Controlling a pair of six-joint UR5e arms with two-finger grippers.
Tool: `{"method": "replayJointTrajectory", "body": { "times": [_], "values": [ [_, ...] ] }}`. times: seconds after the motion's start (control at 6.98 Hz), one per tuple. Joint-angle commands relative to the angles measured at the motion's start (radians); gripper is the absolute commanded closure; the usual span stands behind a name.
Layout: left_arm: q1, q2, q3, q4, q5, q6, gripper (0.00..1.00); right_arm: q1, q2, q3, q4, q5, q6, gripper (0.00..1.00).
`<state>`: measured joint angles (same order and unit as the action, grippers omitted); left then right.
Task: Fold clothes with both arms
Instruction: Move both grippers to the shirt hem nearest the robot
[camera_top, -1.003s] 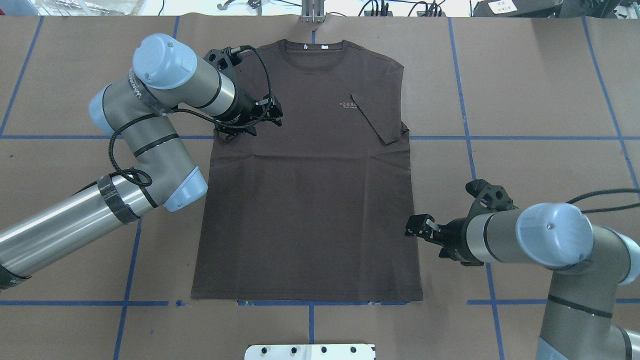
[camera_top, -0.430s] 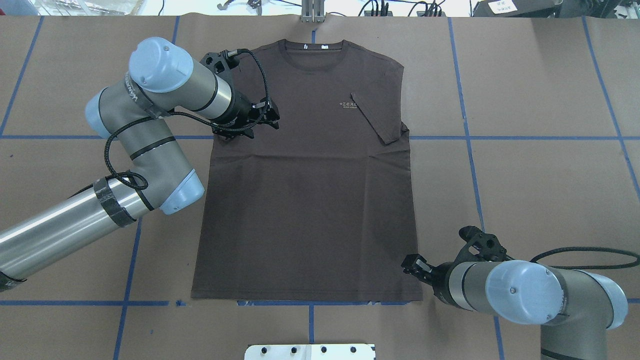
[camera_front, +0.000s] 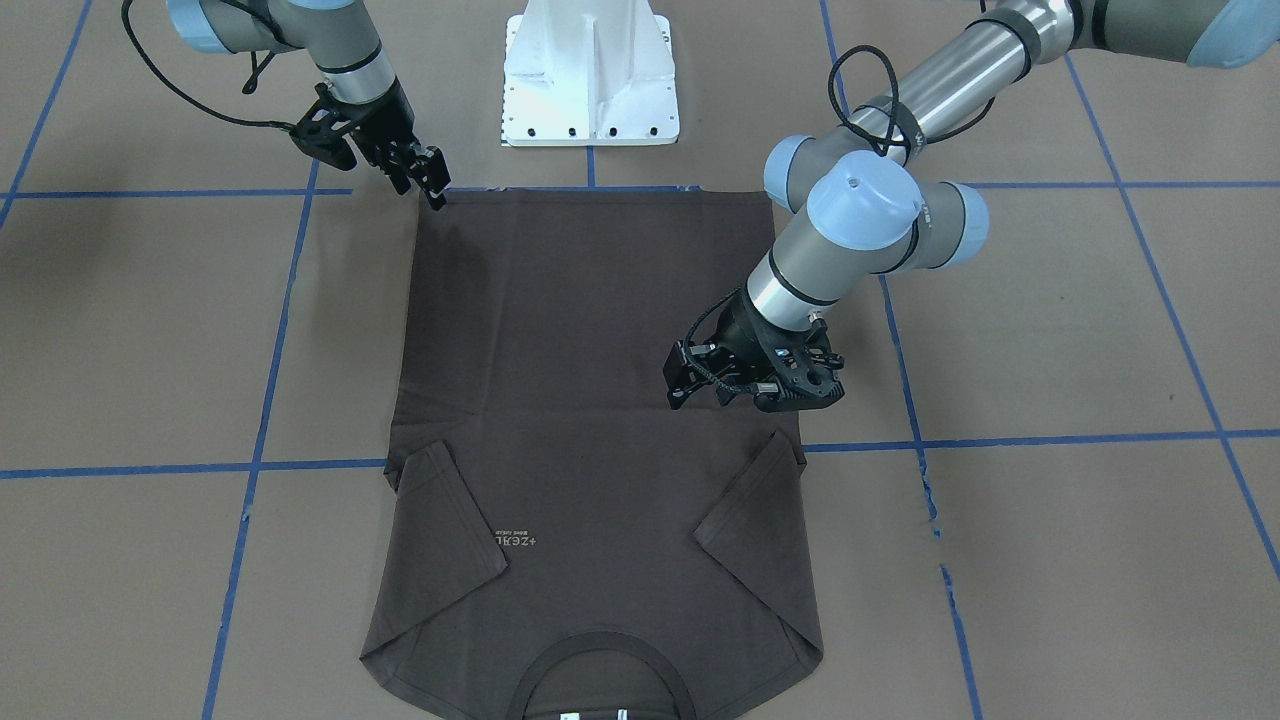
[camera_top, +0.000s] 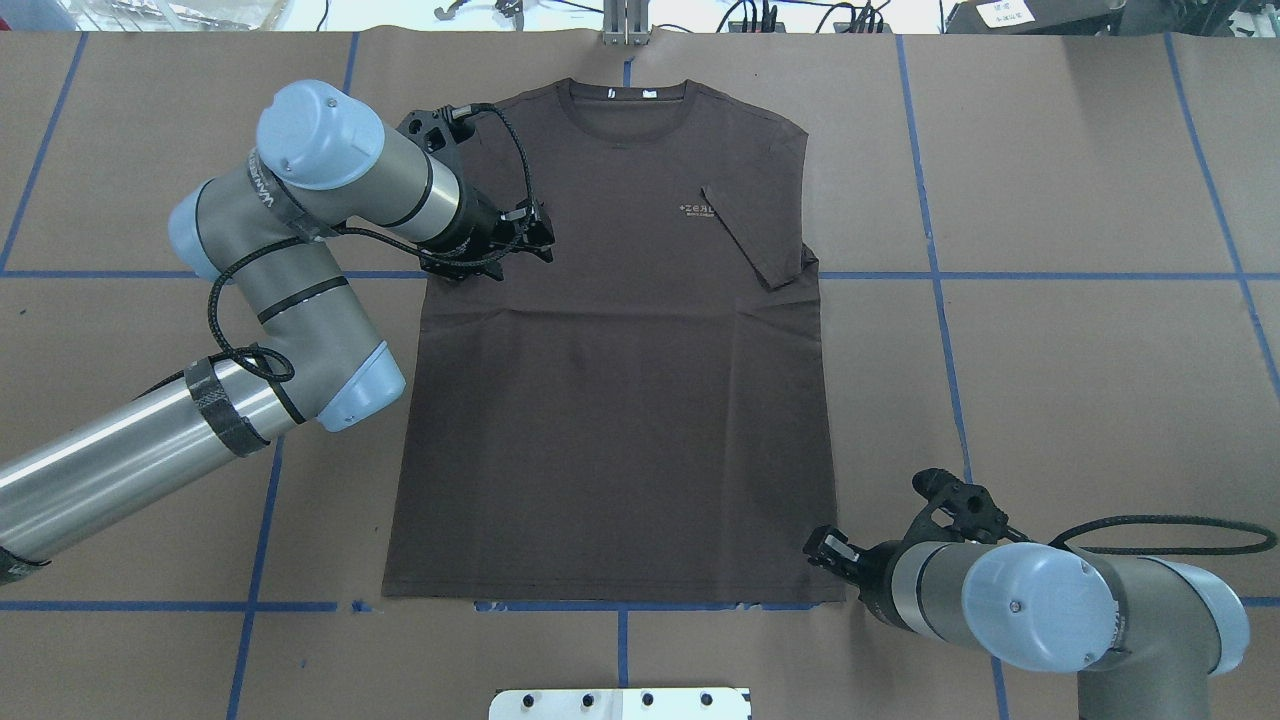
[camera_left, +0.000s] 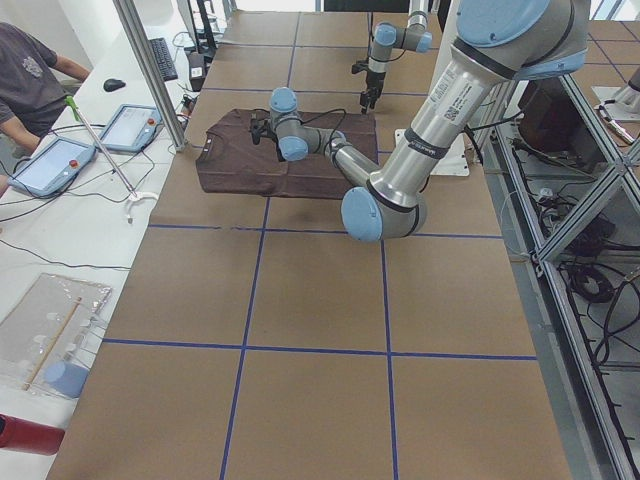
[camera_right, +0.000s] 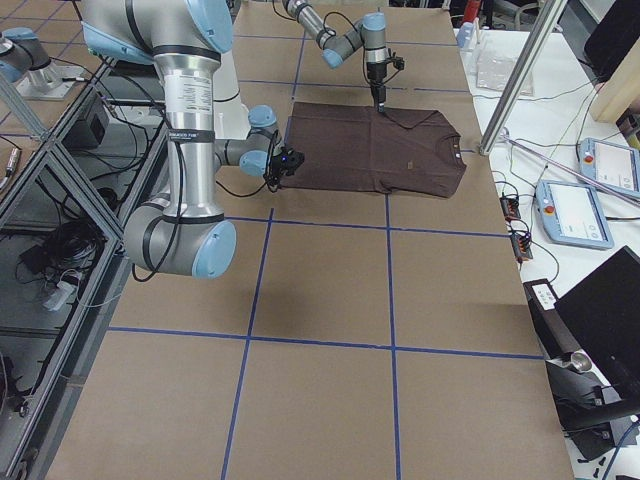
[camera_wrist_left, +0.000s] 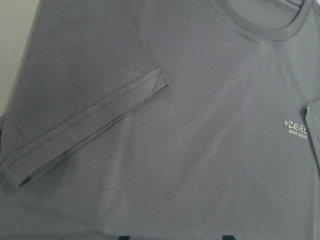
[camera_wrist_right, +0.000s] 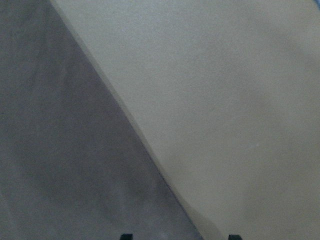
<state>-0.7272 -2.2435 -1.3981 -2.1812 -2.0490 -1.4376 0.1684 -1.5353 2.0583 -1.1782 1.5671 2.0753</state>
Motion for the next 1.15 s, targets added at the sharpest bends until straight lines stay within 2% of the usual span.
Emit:
{"method": "replayJointTrajectory", "body": {
  "times": [0.0,0.14,0.29,0.57,0.72,0.86,1.0],
  "values": [
    [0.002,0.001,0.001,0.000,0.000,0.002,0.31,-0.018,-0.002,-0.001,-0.003,-0.001,0.000,0.30],
    [0.002,0.004,0.001,0.000,0.000,0.002,0.31,-0.032,0.001,-0.001,-0.032,-0.002,0.000,0.30],
    [0.002,0.007,0.001,0.000,0.000,0.002,0.31,-0.035,0.001,0.000,-0.041,-0.002,0.000,0.37],
    [0.002,0.007,-0.001,0.000,0.000,0.002,0.31,-0.038,0.001,0.000,-0.041,-0.016,0.000,0.62],
    [0.000,0.007,-0.001,-0.002,0.000,0.002,0.31,-0.038,0.004,0.002,-0.041,-0.015,0.000,0.93],
    [0.000,0.009,-0.002,-0.002,0.001,0.005,0.31,-0.038,0.009,0.002,-0.041,-0.016,0.000,1.00],
    [0.000,0.039,-0.024,-0.002,0.000,0.006,0.31,-0.038,0.009,0.002,-0.041,-0.018,0.000,1.00]
  ]
}}
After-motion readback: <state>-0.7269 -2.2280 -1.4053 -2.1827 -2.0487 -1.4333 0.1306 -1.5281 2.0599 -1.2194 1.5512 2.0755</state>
